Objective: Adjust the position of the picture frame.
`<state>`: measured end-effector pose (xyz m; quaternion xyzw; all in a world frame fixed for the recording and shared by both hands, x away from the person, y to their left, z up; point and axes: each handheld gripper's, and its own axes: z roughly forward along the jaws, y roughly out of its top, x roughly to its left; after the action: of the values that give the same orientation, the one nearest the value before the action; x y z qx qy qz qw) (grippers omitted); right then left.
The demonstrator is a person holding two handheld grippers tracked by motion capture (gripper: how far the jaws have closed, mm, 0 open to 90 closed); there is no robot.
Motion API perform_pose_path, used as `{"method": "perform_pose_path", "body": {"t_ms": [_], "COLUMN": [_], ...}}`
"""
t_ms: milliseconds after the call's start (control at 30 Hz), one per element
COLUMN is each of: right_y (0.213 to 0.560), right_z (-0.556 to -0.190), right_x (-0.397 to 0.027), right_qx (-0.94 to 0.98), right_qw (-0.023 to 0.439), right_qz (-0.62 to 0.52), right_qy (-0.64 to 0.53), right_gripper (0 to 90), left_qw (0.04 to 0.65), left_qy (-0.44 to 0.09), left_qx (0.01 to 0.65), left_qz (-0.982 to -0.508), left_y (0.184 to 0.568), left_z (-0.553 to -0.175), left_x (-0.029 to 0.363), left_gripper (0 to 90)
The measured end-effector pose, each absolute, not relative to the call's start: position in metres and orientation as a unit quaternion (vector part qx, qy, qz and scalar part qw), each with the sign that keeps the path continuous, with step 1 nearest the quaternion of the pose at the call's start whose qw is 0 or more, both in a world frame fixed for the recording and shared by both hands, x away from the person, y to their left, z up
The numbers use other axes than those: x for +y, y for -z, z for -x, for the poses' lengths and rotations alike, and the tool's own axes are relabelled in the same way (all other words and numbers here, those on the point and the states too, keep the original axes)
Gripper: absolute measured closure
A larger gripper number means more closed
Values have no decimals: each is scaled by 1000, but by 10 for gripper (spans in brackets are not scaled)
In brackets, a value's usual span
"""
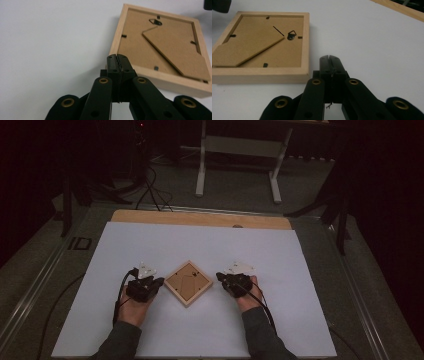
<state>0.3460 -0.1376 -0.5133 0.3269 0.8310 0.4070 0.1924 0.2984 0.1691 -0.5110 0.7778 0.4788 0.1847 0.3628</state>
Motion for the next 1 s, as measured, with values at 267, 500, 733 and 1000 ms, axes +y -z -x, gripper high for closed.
{"method": "perform_pose_path", "body": {"t_ms": [267,500,733,1000], "right_y": [522,525,525,526], "right_z": [-350,-350,-350,-350], "right_x": [-131,-129,-129,-129], "right_qx": [838,845,847,850], "right_qw": [170,164,161,158], "right_qz": [-328,-324,-322,-322], "right_qy": [-402,-394,-391,-386], "right_gripper": [897,898,898,898], "left_qw": [342,333,323,323], "left_qy": [-171,-166,-168,-167], "left_qx": [481,464,458,456], "left_qz": [-789,-804,-811,-813], "left_y": [519,522,525,527], "left_z": [-291,-290,-291,-292], "left_x": [167,155,149,144], "left_gripper": [896,896,896,896]}}
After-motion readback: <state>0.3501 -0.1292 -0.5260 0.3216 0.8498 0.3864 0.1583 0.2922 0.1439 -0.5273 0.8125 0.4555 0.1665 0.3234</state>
